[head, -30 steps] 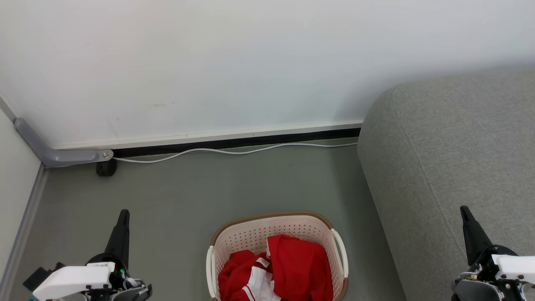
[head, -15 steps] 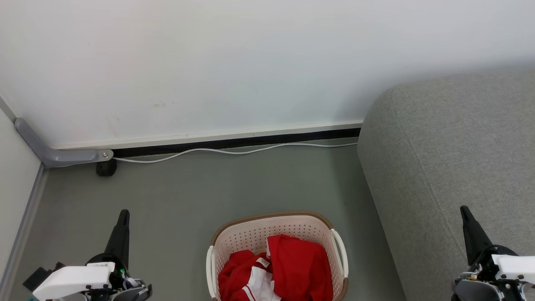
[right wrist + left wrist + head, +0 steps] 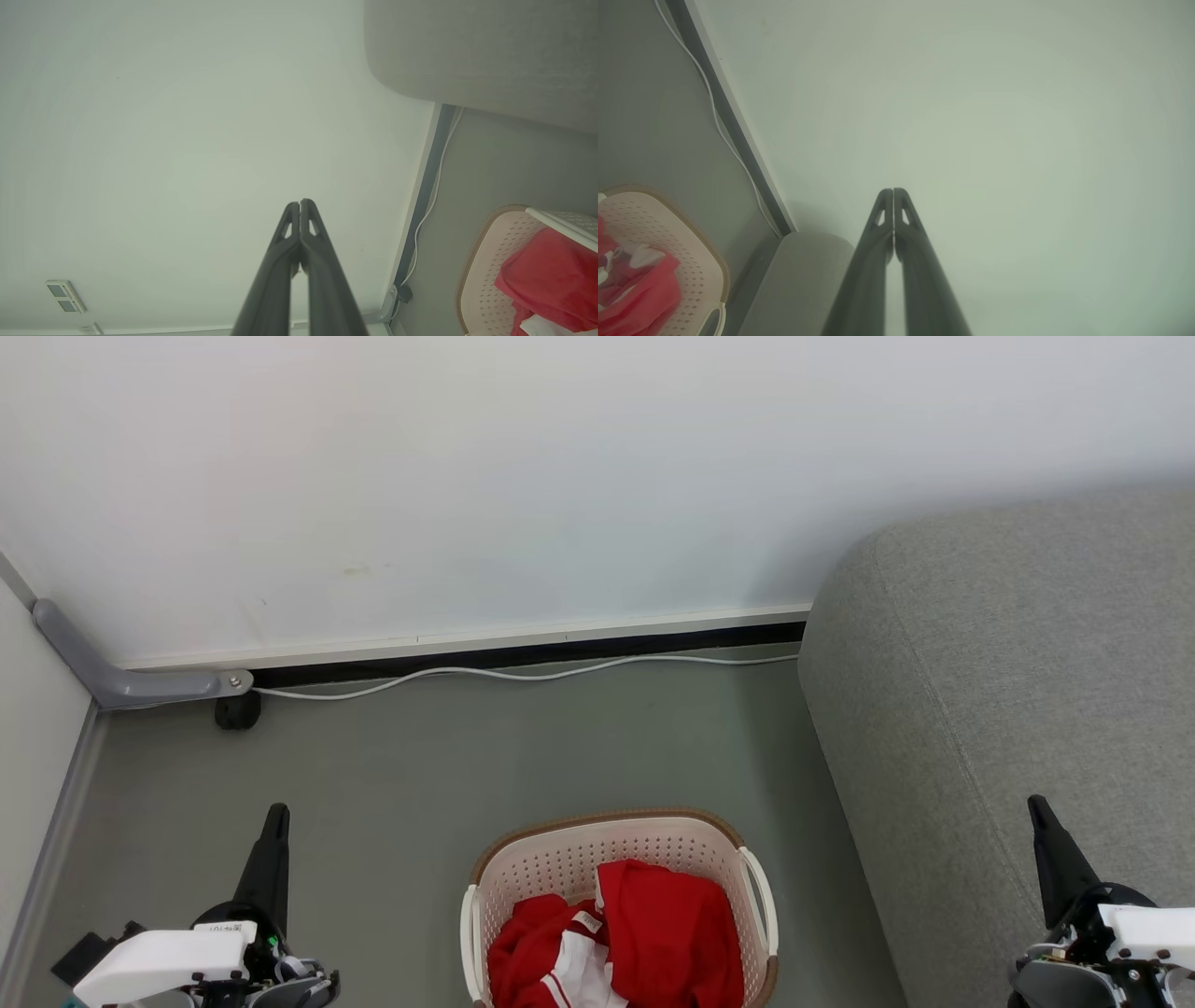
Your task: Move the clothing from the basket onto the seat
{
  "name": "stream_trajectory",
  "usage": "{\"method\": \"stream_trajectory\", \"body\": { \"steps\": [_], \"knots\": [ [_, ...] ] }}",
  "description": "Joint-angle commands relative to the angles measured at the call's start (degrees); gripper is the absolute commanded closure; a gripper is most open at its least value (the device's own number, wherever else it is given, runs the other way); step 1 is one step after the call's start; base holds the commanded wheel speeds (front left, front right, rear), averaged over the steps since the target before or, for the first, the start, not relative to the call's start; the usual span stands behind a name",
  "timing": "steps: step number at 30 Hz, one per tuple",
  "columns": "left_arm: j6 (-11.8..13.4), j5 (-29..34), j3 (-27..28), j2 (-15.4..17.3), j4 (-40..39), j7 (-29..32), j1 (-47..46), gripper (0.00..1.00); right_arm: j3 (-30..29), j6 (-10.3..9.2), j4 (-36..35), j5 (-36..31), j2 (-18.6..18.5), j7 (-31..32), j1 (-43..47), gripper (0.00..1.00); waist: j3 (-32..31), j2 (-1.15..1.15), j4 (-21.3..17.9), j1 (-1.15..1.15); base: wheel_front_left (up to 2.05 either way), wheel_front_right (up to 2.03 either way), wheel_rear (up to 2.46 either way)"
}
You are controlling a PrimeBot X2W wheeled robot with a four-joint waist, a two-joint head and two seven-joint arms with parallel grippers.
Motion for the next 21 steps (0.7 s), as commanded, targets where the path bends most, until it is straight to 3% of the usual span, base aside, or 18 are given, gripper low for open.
{"method": "stream_trajectory", "body": {
  "steps": [1,21],
  "knots": [
    [-0.5,0.2,1.8,0.5,-1.3,0.4,-3.3,1.00,1.0,0.09,-1.5,-0.3,-0.6,0.4,-2.1,1.00,0.0,0.00,0.0,0.00,0.00,0.00,0.00],
    [-0.5,0.2,1.8,0.5,-1.3,0.4,-3.3,1.00,1.0,0.09,-1.5,-0.3,-0.6,0.4,-2.1,1.00,0.0,0.00,0.0,0.00,0.00,0.00,0.00]
  ]
}}
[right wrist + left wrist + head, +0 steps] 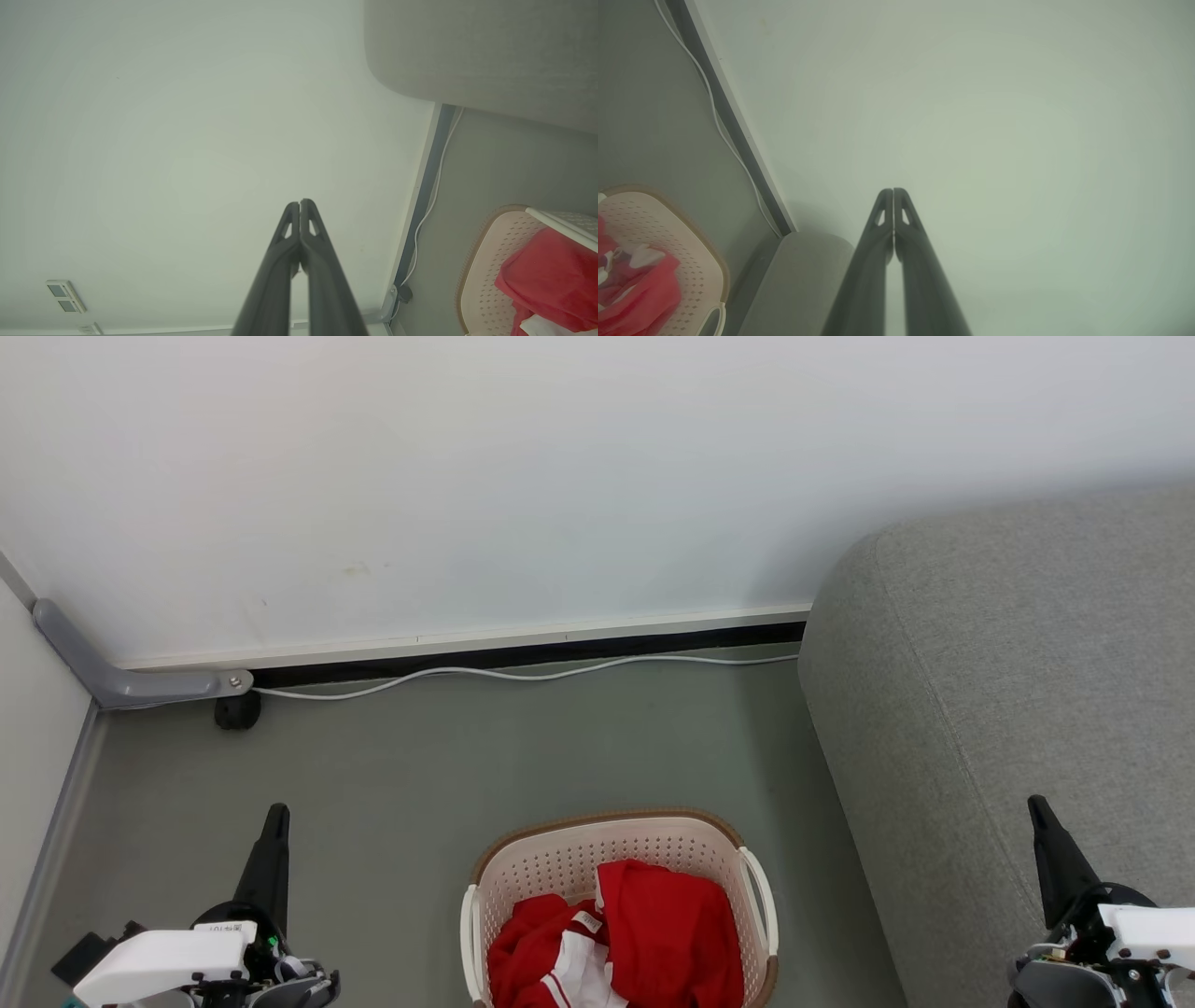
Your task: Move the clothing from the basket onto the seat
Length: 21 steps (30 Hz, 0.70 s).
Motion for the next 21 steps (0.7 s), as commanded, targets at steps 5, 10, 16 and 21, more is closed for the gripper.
{"method": "stream_trajectory", "body": {
  "steps": [5,10,16,21],
  "knots": [
    [-0.5,0.2,1.8,0.5,-1.3,0.4,-3.3,1.00,1.0,0.09,-1.5,-0.3,-0.6,0.4,-2.1,1.00,0.0,0.00,0.0,0.00,0.00,0.00,0.00],
    [-0.5,0.2,1.8,0.5,-1.3,0.4,-3.3,1.00,1.0,0.09,-1.5,-0.3,-0.6,0.4,-2.1,1.00,0.0,0.00,0.0,0.00,0.00,0.00,0.00],
    [-0.5,0.2,1.8,0.5,-1.3,0.4,-3.3,1.00,1.0,0.09,-1.5,-0.3,-0.6,0.4,-2.1,1.00,0.0,0.00,0.0,0.00,0.00,0.00,0.00],
    [-0.5,0.2,1.8,0.5,-1.3,0.4,-3.3,1.00,1.0,0.09,-1.5,-0.3,-0.6,0.4,-2.1,1.00,0.0,0.00,0.0,0.00,0.00,0.00,0.00]
  ]
}}
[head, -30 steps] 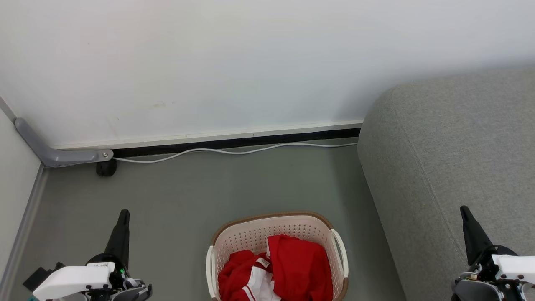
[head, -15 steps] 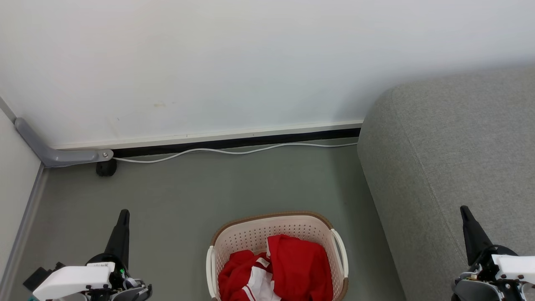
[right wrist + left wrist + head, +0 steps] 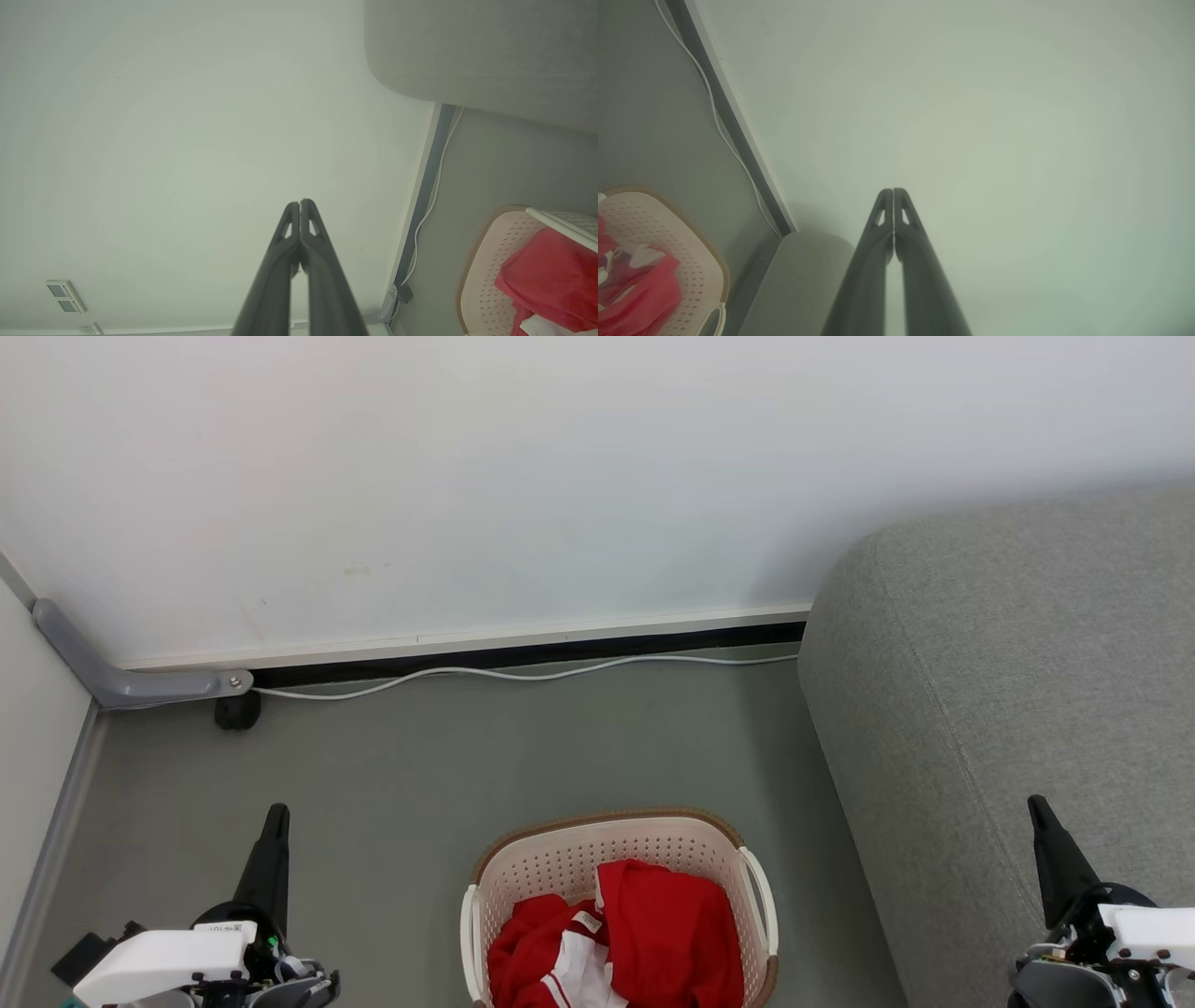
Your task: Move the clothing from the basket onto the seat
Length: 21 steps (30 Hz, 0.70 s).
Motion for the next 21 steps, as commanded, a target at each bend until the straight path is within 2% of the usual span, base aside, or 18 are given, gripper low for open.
{"method": "stream_trajectory", "body": {
  "steps": [1,2,3,6,13,17,21],
  "knots": [
    [-0.5,0.2,1.8,0.5,-1.3,0.4,-3.3,1.00,1.0,0.09,-1.5,-0.3,-0.6,0.4,-2.1,1.00,0.0,0.00,0.0,0.00,0.00,0.00,0.00],
    [-0.5,0.2,1.8,0.5,-1.3,0.4,-3.3,0.00,1.0,0.09,-1.5,-0.3,-0.6,0.4,-2.1,0.00,0.0,0.00,0.0,0.00,0.00,0.00,0.00],
    [0.0,0.0,0.0,0.0,0.2,0.0,0.1,0.00,0.1,0.00,0.2,0.0,0.0,0.0,0.0,0.00,0.0,0.00,0.0,0.00,0.00,0.00,0.00],
    [0.1,0.0,-0.1,-0.7,2.4,-0.1,1.6,0.00,0.4,0.00,2.3,0.0,0.8,0.0,1.6,0.00,0.0,0.00,0.0,0.00,0.00,0.00,0.00],
    [0.1,0.6,-0.4,-0.6,2.3,-1.3,0.8,0.00,0.6,0.01,1.8,-0.3,0.1,-0.2,0.6,0.00,0.0,0.00,0.0,0.13,0.00,0.00,0.00],
    [0.1,1.3,-0.4,-0.6,2.2,-1.9,0.5,0.00,1.0,0.01,1.7,-0.8,-0.3,-0.6,0.1,0.00,0.1,0.00,-0.1,0.01,0.00,0.00,0.00],
    [0.0,2.4,-0.5,-0.6,2.1,-2.6,0.0,0.00,1.6,0.01,1.6,-1.4,-0.9,-1.3,-0.5,0.00,0.3,0.00,-0.1,0.00,0.00,0.00,0.00]
  ]
}}
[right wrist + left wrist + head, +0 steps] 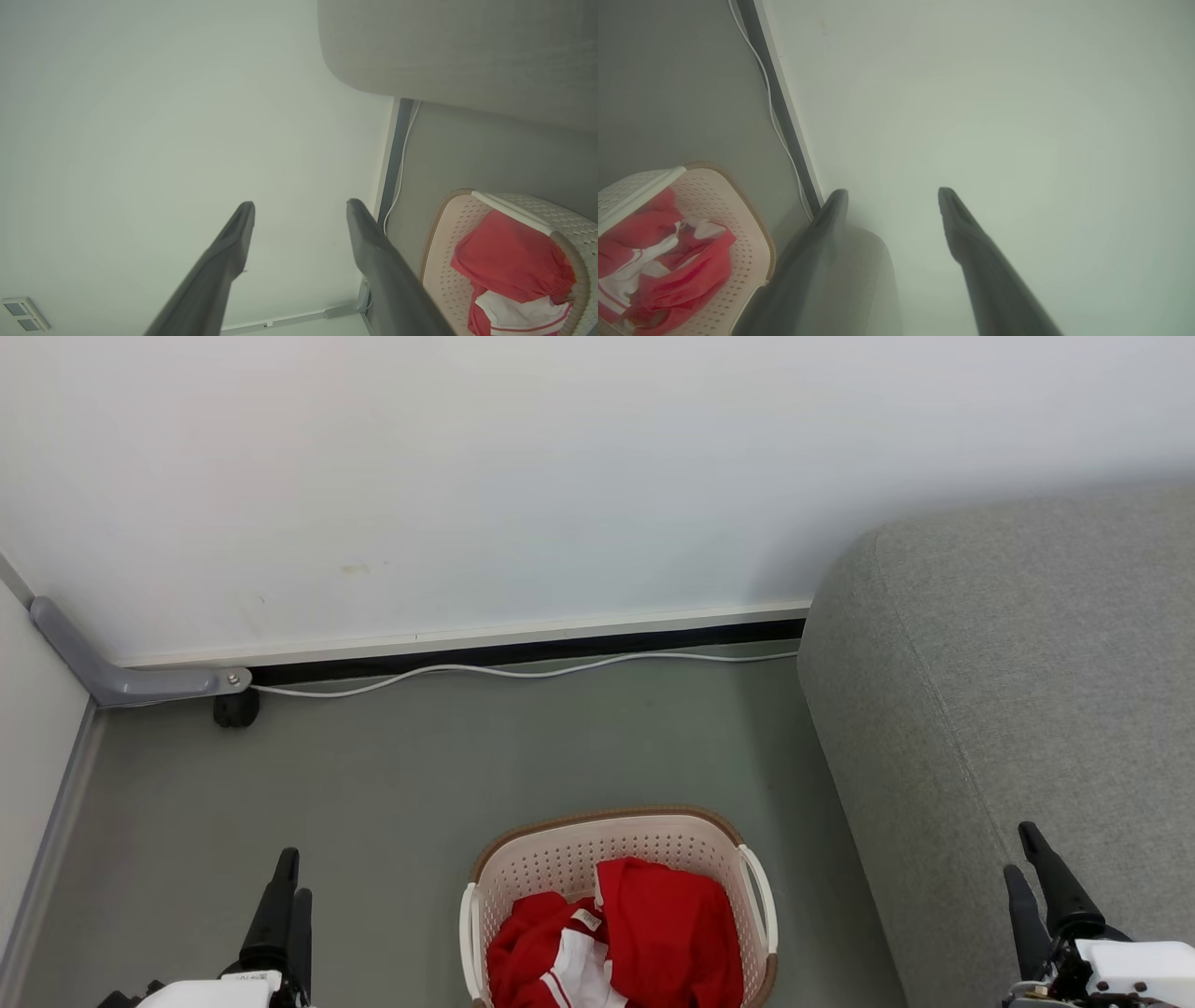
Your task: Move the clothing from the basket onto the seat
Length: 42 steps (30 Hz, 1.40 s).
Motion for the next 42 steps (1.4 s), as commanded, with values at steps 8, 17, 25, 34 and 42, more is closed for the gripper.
{"method": "stream_trajectory", "body": {
  "steps": [8,17,25,34,42],
  "knots": [
    [-0.2,4.2,0.2,0.8,-1.8,-1.6,-3.9,0.00,2.2,0.18,-1.8,-1.7,-2.9,-2.3,-3.8,0.00,0.2,0.00,-0.1,-0.02,0.00,0.00,0.00],
    [-0.2,10.6,0.7,0.9,-2.4,-3.1,-4.8,0.00,5.0,0.19,-1.4,-4.1,-5.3,-4.5,-5.7,0.00,0.4,0.00,-0.1,-0.02,0.00,0.00,0.00],
    [0.0,17.4,0.7,1.0,-2.9,-4.5,-5.5,0.00,5.7,0.19,-1.4,-8.5,-6.6,-5.8,-7.2,0.00,0.8,0.00,-0.2,-0.02,0.00,0.00,0.00],
    [1.5,26.2,-0.3,1.1,-3.8,-6.0,-6.0,0.00,8.0,0.20,-1.7,-15.0,-8.2,-7.3,-8.6,0.00,1.0,0.00,-0.2,-0.02,0.00,0.00,0.00],
    [3.6,35.7,-2.0,1.2,-3.9,-7.5,-6.5,0.00,11.2,0.21,-1.4,-21.7,-10.2,-8.8,-10.3,0.00,1.2,0.00,-0.3,-0.02,0.00,0.00,0.00]
  ]
}}
